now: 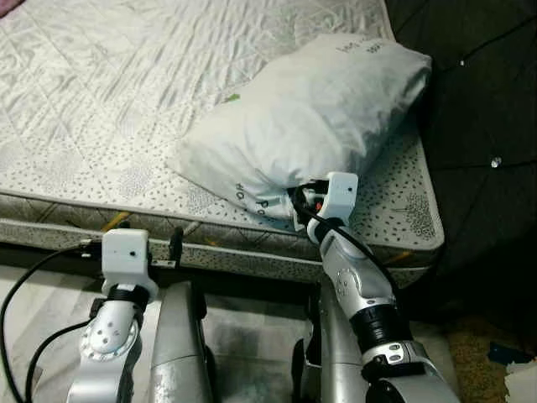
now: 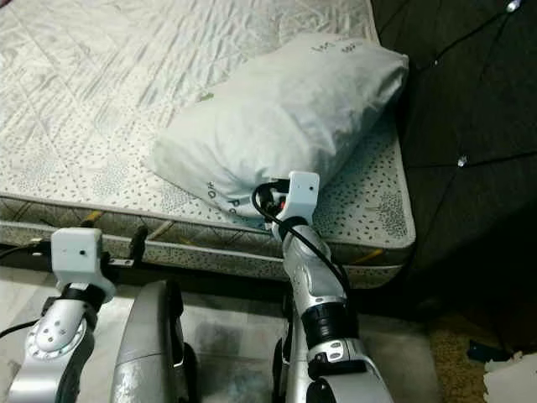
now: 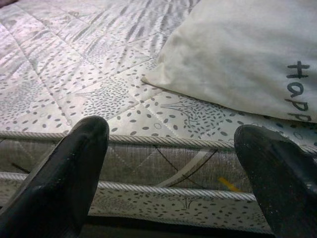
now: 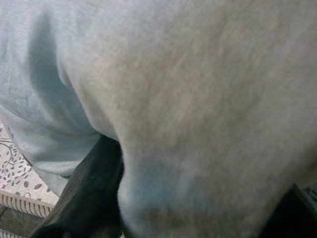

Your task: Clean up the room

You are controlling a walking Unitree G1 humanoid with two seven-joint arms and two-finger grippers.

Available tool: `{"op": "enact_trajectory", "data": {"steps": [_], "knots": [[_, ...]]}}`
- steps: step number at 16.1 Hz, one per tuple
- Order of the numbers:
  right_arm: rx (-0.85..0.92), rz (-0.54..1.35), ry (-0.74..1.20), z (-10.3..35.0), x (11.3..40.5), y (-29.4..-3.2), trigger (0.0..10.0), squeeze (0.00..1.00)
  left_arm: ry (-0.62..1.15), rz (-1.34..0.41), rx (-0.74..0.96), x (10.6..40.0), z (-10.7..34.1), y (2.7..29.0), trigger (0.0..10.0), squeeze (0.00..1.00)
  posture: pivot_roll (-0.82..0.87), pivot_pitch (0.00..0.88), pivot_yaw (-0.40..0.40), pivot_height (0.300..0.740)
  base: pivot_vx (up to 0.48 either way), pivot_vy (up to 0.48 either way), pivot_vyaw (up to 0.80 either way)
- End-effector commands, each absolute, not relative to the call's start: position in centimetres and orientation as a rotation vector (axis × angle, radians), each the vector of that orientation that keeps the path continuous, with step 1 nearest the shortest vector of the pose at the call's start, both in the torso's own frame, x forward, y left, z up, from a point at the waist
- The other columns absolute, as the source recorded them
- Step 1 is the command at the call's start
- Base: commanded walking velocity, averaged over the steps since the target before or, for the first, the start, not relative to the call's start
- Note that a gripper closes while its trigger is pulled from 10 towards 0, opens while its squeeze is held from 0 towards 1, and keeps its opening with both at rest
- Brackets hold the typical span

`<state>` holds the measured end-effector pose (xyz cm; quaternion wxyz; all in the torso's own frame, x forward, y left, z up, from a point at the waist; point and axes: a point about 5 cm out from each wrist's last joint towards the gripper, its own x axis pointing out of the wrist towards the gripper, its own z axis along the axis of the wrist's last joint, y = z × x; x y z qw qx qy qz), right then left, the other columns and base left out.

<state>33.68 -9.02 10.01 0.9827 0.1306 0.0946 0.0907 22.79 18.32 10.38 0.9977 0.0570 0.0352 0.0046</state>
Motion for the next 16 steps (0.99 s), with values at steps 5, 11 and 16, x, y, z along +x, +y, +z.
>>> {"op": "enact_trajectory", "data": {"steps": [5, 11, 16], "knots": [[0.302, 0.082, 0.100, 12.2, 35.0, -11.0, 0.0, 0.00, 0.067, 0.034, 0.095, 23.7, 10.1, 18.4, 10.0, 0.00, 0.12, 0.074, -0.024, 0.533, 0.000, 0.000, 0.00], [0.321, 0.040, 0.110, 12.1, 35.9, -13.3, 0.0, 0.00, 0.033, 0.017, 0.106, 25.6, 10.6, 18.3, 10.0, 0.00, 0.11, 0.020, 0.013, 0.533, 0.000, 0.000, 0.00], [0.229, -0.189, 0.070, 13.2, 36.8, -21.8, 0.0, 0.00, 0.010, -0.004, 0.111, 26.9, 11.0, 18.0, 10.0, 0.00, 0.09, 0.000, 0.025, 0.533, 0.000, 0.000, 0.00]]}}
